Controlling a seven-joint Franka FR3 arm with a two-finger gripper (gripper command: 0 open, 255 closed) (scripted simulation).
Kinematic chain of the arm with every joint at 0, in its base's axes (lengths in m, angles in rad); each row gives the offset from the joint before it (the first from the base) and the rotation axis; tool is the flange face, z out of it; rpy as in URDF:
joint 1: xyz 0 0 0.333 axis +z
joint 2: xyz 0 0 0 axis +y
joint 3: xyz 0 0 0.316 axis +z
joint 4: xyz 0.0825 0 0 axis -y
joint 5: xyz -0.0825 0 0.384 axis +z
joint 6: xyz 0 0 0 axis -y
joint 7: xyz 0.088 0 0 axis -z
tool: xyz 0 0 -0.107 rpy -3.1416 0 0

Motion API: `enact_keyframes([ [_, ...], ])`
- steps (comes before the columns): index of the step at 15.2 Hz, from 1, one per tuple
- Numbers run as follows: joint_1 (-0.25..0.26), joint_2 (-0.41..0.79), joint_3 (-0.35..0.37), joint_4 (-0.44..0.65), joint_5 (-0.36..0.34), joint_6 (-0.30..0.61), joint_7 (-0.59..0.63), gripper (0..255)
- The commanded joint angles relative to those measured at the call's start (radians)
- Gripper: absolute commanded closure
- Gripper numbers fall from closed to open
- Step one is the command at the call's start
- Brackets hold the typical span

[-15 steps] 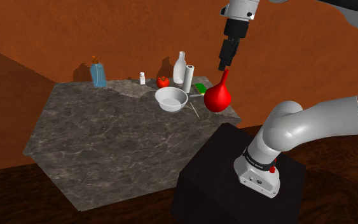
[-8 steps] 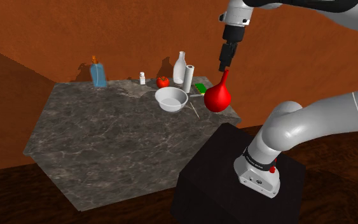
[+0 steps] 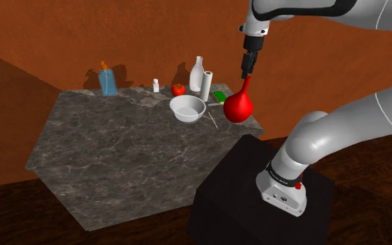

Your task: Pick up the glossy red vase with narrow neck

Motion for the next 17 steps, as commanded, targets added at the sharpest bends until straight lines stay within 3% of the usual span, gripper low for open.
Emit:
enact_keyframes([
  [1, -0.011, 0.061, -0.034, 0.025, -0.028, 0.03, -0.044, 0],
  [13, -0.069, 0.425, -0.196, 0.223, -0.103, 0.178, -0.269, 0],
  [17, -0.074, 0.449, -0.203, 0.202, -0.102, 0.223, -0.274, 0],
])
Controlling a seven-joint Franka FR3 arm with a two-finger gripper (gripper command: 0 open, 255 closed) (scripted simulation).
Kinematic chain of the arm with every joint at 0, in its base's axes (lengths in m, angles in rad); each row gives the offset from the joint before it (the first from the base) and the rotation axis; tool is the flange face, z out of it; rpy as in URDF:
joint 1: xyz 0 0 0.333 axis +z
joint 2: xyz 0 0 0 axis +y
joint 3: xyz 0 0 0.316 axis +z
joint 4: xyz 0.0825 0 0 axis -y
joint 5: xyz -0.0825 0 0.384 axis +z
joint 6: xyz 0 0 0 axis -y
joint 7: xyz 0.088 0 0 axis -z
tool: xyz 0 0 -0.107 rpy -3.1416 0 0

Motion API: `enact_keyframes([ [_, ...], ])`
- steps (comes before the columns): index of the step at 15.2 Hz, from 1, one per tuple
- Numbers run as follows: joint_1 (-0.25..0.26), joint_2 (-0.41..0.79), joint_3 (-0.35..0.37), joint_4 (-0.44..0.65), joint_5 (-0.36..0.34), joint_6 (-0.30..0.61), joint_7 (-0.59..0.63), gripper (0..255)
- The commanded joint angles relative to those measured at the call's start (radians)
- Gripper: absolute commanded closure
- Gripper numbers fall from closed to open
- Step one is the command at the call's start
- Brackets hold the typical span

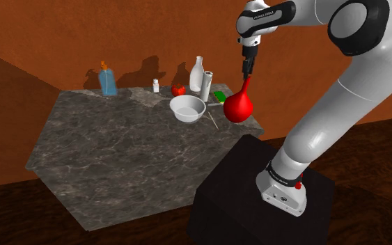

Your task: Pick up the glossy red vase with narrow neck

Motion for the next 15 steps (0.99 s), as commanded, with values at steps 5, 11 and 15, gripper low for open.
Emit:
enact_keyframes([
  [5, -0.003, 0.024, -0.006, -0.052, 0.003, 0.075, 0.002, 0],
  [11, -0.003, 0.024, -0.006, -0.051, 0.003, 0.074, 0.002, 255],
  [15, -0.003, 0.024, -0.006, -0.051, 0.003, 0.074, 0.002, 255],
])
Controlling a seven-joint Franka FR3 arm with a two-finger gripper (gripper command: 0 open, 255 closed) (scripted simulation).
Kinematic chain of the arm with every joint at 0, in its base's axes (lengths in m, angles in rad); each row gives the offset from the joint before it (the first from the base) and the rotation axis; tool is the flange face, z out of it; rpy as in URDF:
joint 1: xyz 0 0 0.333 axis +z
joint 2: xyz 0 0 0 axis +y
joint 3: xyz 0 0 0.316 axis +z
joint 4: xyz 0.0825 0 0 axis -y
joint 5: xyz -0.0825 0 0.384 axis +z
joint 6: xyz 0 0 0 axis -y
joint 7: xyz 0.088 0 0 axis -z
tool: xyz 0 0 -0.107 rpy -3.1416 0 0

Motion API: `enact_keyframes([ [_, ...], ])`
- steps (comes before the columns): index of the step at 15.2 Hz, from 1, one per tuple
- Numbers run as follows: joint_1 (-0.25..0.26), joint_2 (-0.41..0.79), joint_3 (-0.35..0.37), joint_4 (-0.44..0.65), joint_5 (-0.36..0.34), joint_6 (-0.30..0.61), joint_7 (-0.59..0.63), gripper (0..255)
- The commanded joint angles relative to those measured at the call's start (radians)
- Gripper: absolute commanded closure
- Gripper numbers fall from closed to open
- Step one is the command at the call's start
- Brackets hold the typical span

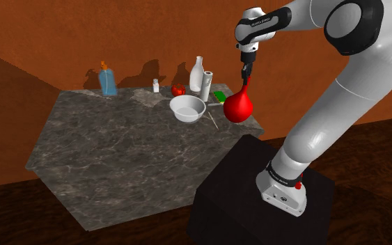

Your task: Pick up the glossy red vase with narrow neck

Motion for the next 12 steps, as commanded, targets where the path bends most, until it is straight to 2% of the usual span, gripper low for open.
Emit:
enact_keyframes([
  [1, 0.0, 0.0, 0.0, -0.002, 0.0, 0.001, 0.001, 255],
  [12, 0.005, -0.037, 0.01, 0.11, -0.005, -0.145, -0.01, 255],
])
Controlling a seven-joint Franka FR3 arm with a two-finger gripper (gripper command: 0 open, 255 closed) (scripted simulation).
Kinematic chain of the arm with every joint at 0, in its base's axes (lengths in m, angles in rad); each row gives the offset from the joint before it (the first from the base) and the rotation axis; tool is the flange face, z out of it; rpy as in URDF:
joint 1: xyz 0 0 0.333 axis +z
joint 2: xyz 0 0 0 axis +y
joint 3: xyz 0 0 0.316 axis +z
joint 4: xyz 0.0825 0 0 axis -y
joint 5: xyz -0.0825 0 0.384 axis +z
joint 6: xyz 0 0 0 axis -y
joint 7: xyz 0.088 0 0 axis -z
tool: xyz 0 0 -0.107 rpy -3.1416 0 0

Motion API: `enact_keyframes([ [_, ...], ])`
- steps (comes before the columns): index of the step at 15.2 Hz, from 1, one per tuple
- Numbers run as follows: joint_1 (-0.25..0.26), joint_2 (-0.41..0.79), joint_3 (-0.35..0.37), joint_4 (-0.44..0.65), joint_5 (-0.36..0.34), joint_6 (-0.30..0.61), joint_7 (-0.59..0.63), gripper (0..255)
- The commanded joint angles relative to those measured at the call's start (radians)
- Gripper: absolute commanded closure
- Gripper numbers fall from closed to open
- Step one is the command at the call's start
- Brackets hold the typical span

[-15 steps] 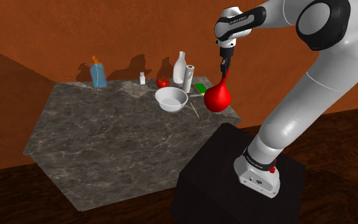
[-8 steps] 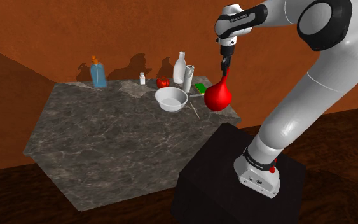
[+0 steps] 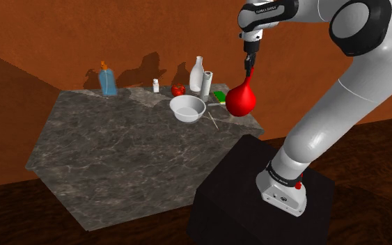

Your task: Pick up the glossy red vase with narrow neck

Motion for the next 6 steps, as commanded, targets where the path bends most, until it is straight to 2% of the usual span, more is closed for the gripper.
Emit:
enact_keyframes([
  [1, 0.001, -0.006, 0.002, 0.023, -0.001, -0.028, -0.002, 255],
  [6, 0.003, -0.01, 0.005, 0.06, -0.001, -0.069, -0.006, 255],
])
